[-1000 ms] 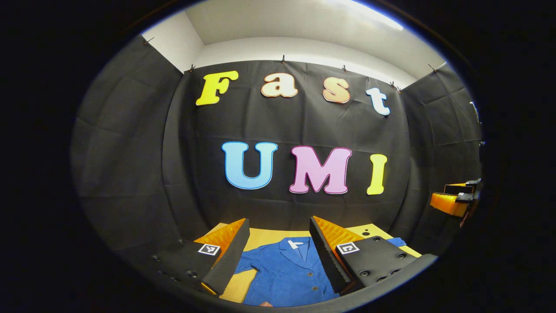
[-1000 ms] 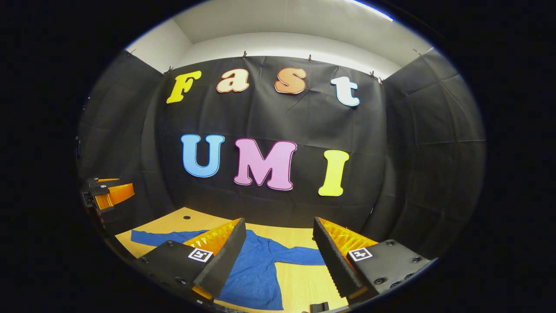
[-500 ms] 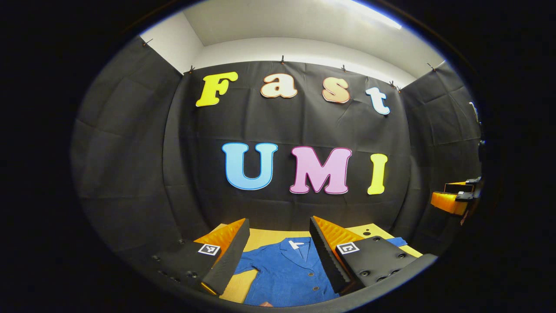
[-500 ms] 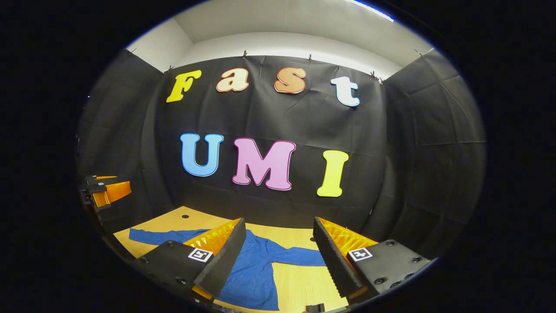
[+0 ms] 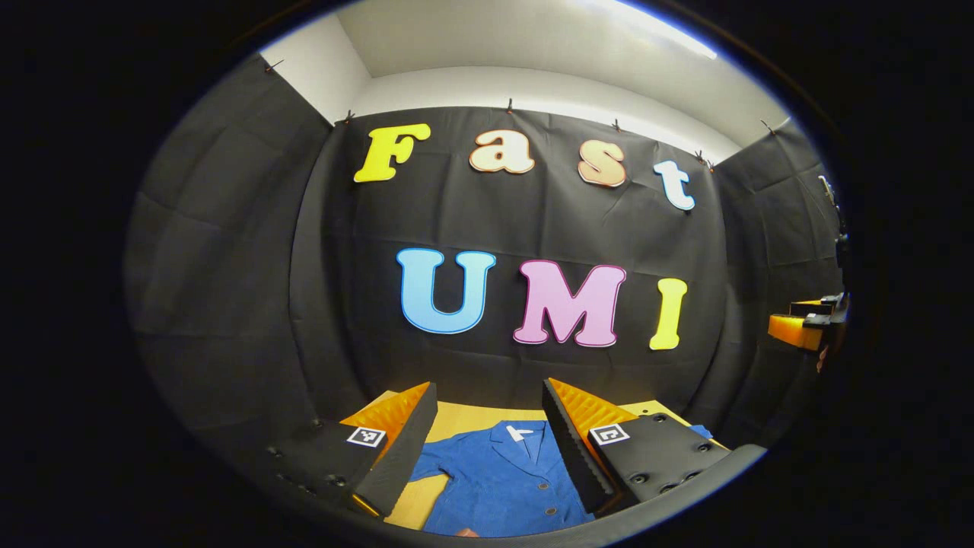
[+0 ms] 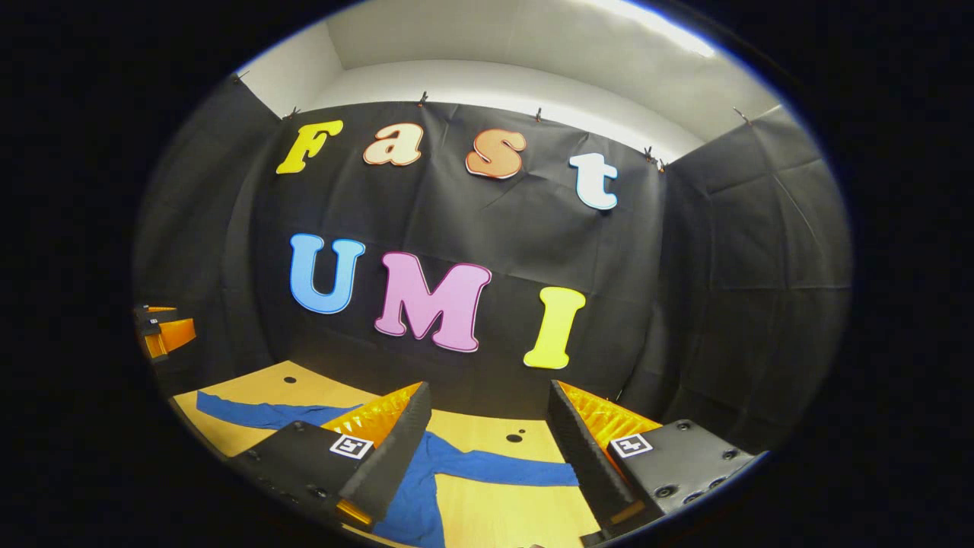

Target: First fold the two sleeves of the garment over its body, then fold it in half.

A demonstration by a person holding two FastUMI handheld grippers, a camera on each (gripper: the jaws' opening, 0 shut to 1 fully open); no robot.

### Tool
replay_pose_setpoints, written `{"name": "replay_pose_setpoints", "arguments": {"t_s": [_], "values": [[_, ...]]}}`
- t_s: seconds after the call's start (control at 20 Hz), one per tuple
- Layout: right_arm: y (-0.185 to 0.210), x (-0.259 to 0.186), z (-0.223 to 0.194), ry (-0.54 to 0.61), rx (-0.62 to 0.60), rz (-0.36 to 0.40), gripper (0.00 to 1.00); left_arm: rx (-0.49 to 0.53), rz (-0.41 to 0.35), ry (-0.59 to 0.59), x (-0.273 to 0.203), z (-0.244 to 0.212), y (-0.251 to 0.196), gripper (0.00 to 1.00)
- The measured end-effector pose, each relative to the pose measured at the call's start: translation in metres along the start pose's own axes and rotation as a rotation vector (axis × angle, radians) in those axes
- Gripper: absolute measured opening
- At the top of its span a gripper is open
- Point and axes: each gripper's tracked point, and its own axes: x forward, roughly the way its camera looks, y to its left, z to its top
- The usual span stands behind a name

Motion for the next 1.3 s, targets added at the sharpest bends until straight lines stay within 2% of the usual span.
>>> {"name": "replay_pose_setpoints", "arguments": {"t_s": [0.1,0.15,0.25,0.4,0.55,0.65,0.7,0.8,1.0,1.05,1.2,1.3], "values": [[-0.012,0.014,0.004,-0.004,-0.005,-0.034,0.94,-0.008,0.006,0.009,0.006,-0.007,0.001,0.80],[-0.018,0.023,0.002,-0.001,-0.004,-0.045,0.98,-0.015,0.005,0.014,0.010,-0.010,0.001,0.80],[-0.034,0.046,-0.010,0.025,-0.002,-0.066,0.96,-0.028,0.002,0.024,0.019,-0.013,-0.005,0.80],[-0.065,0.085,-0.034,0.051,0.000,-0.108,0.98,-0.015,0.004,0.015,0.035,-0.011,-0.013,0.80],[-0.095,0.123,-0.080,0.095,-0.004,-0.147,0.98,0.000,0.007,0.009,0.058,-0.013,-0.027,0.80],[-0.108,0.147,-0.121,0.143,0.015,-0.151,0.98,-0.009,0.019,0.036,0.075,-0.021,-0.034,0.80],[-0.114,0.160,-0.148,0.182,0.026,-0.152,0.96,-0.010,0.026,0.050,0.084,-0.026,-0.037,0.80],[-0.130,0.184,-0.202,0.266,0.042,-0.172,0.98,-0.003,0.040,0.068,0.104,-0.034,-0.043,0.80],[-0.157,0.224,-0.310,0.429,0.106,-0.200,0.96,0.038,0.069,0.135,0.139,-0.062,-0.059,0.80],[-0.165,0.236,-0.341,0.477,0.136,-0.218,0.99,0.052,0.070,0.143,0.147,-0.065,-0.063,0.80],[-0.183,0.248,-0.425,0.650,0.200,-0.278,0.99,0.088,0.082,0.190,0.164,-0.081,-0.074,0.80],[-0.194,0.250,-0.465,0.710,0.212,-0.317,1.00,0.104,0.086,0.213,0.171,-0.085,-0.080,0.80]]}}
